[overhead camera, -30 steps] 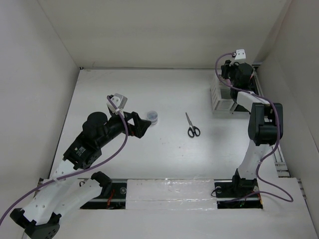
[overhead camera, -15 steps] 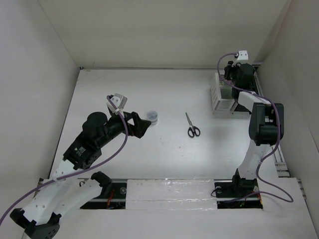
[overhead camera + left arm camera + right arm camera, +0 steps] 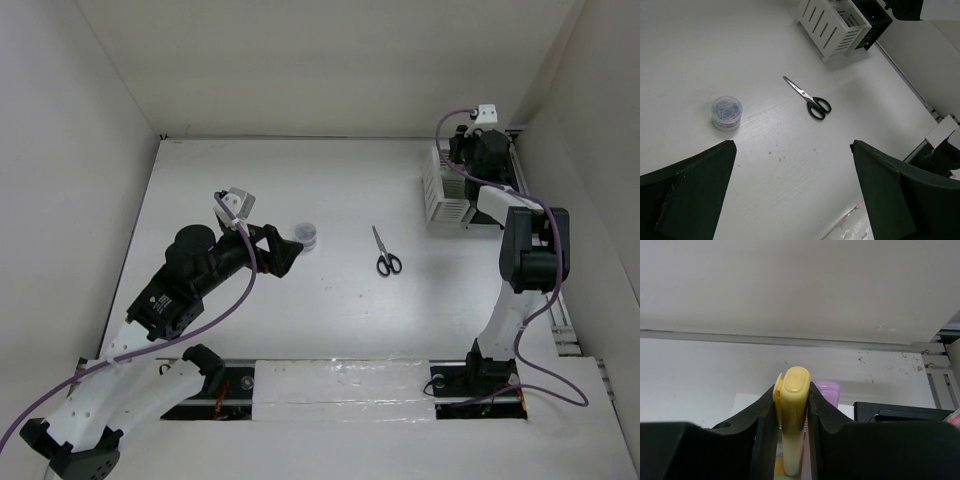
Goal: Sort the stationery into containers
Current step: Place the stationery in the storage box, then pick up the stapler from the center of the board.
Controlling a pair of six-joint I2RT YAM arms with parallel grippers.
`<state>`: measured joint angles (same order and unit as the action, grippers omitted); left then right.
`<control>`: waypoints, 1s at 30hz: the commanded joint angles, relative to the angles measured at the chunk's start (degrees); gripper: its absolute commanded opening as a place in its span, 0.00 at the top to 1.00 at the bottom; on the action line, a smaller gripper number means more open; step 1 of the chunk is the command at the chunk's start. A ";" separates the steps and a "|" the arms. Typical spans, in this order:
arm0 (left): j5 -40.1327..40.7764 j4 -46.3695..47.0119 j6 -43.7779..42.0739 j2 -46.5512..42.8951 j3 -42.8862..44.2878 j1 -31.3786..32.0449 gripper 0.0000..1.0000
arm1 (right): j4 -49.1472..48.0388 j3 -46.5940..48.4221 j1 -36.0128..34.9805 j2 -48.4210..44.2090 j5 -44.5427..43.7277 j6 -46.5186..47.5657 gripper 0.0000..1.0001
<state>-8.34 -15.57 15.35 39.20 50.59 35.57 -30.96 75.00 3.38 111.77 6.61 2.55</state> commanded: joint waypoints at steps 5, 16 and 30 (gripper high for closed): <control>-0.45 2.92 0.20 -0.26 -0.14 0.11 0.00 | -5.69 -1.70 0.31 -3.57 3.06 -2.37 0.99; -0.45 2.92 0.20 -0.26 -0.14 0.11 0.00 | -11.92 -7.15 0.31 -7.79 5.69 -3.95 0.15; 8.05 1.25 1.95 0.26 -0.14 0.11 0.00 | -3.71 -6.36 -2.76 -23.86 1.84 -7.29 0.00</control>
<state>-5.17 -15.62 15.97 39.29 50.59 35.57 -37.01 67.40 2.50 93.06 10.87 -3.51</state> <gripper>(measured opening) 0.997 0.999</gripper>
